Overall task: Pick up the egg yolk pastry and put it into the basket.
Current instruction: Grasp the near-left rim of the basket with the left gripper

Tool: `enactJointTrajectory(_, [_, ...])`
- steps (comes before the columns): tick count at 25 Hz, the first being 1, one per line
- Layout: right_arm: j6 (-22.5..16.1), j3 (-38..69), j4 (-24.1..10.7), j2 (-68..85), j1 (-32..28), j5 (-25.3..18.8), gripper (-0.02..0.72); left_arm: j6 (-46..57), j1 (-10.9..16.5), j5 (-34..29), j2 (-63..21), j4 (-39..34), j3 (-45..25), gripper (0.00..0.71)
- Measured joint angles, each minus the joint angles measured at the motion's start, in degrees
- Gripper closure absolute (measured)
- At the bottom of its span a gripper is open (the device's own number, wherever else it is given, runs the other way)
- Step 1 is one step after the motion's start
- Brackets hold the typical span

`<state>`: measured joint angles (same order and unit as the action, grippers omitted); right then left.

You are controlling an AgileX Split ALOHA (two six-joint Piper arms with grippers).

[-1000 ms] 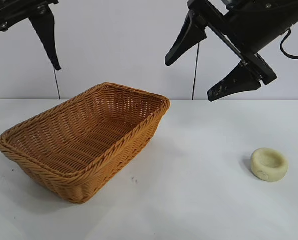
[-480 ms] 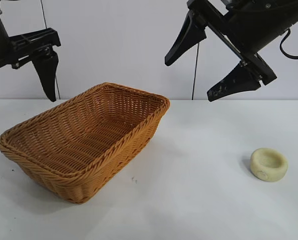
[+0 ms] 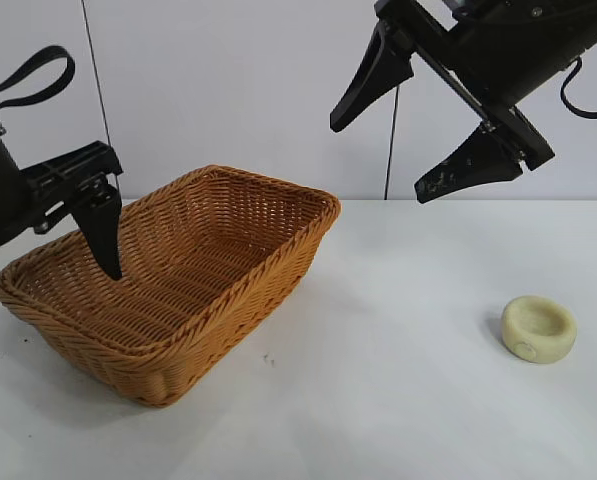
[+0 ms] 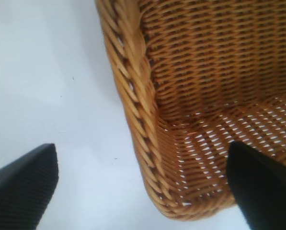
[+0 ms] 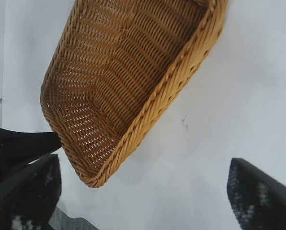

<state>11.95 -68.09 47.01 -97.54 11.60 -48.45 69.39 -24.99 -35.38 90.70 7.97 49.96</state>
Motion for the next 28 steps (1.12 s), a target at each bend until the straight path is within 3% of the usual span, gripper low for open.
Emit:
enactJointTrajectory(8, [0.00,0.00,0.00,0.00,0.00,0.00,0.028,0.25,4.24,5.21,0.05,-0.02,-0.58,0.027])
enactJointTrajectory(18, [0.00,0.00,0.00,0.00,0.00,-0.05,0.028,-1.74,4.30,6.00,3.36,0.96,-0.58,0.027])
enactJointTrajectory(23, [0.00,0.00,0.00,0.00,0.00,-0.05,0.028,-3.26,4.30,11.78,9.06,4.38,-0.58,0.028])
enactJointTrajectory(28, [0.00,0.00,0.00,0.00,0.00,-0.05,0.028,-6.90,4.30,13.09,12.54,5.73,-0.58,0.028])
